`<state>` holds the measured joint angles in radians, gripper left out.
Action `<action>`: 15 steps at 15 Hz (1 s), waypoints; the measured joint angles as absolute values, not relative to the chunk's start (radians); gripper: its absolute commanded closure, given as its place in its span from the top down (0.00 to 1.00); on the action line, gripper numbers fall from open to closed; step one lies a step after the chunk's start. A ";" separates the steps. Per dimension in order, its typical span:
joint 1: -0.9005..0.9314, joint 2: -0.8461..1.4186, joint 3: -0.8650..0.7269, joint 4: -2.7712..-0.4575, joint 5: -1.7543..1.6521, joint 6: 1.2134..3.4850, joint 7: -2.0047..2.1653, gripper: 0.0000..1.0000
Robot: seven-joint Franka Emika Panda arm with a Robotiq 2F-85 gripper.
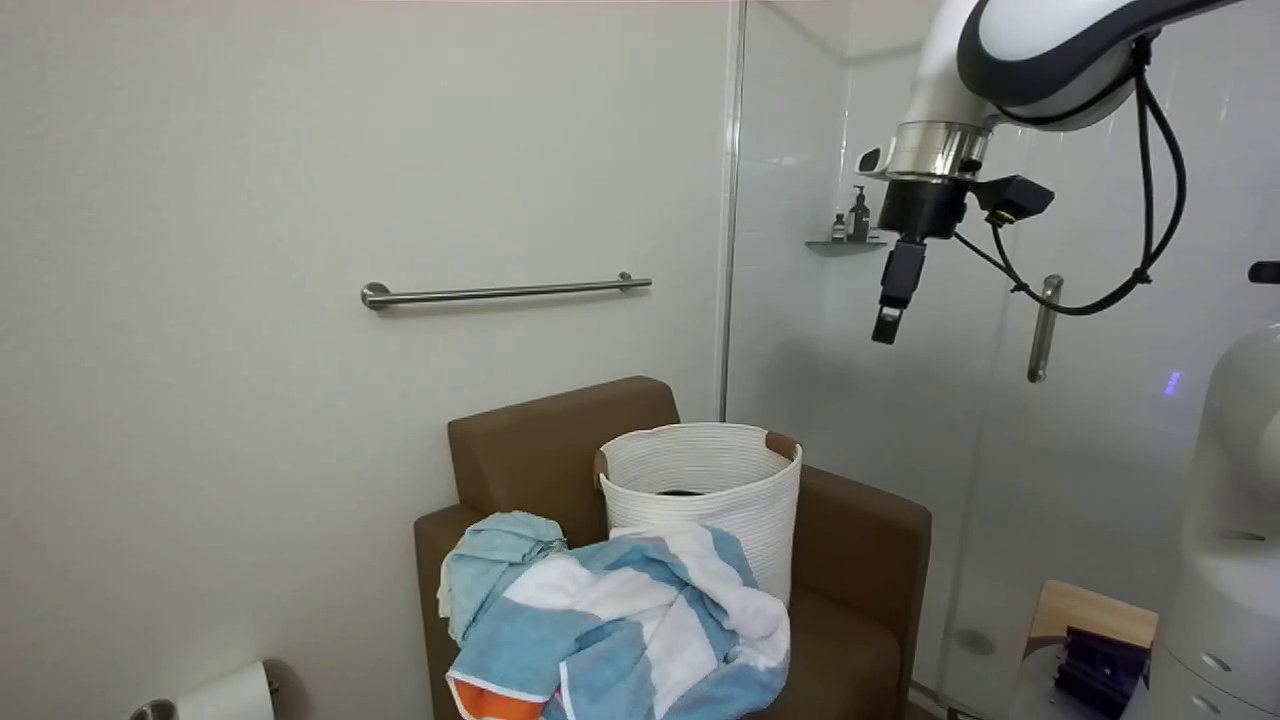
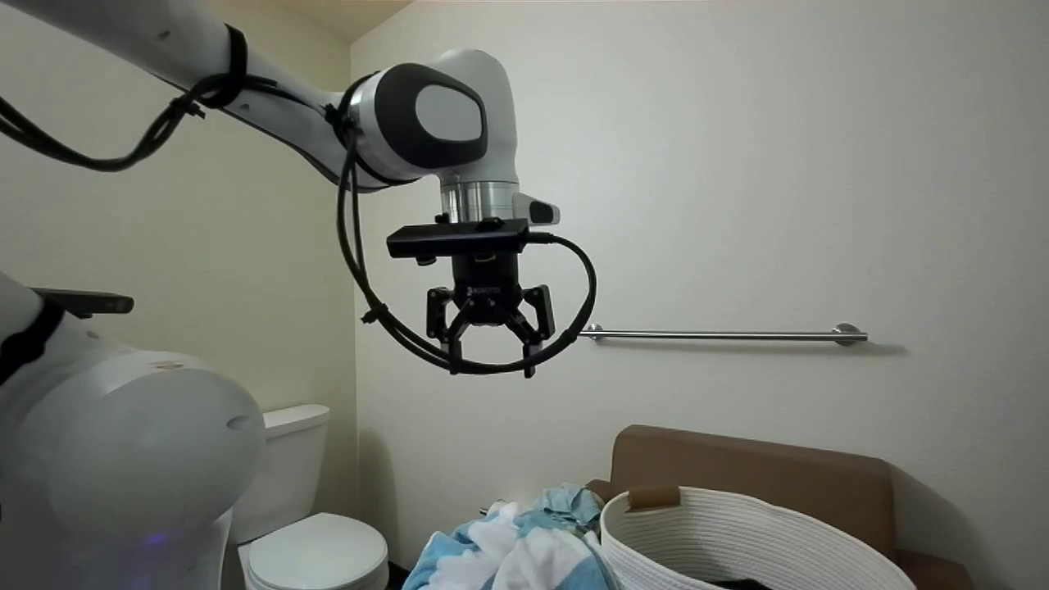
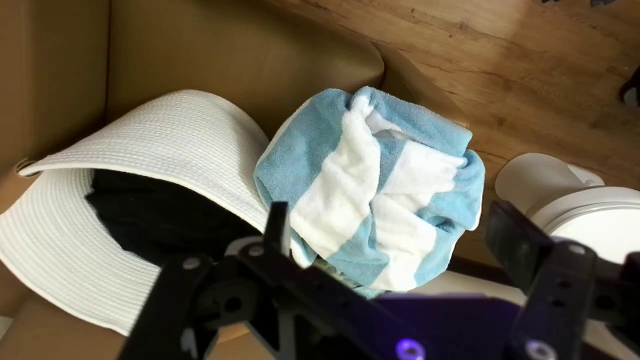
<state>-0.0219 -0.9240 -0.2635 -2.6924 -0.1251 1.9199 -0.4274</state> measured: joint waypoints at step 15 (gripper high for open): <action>0.025 -0.891 -0.230 -2.684 -0.118 2.009 -0.426 1.00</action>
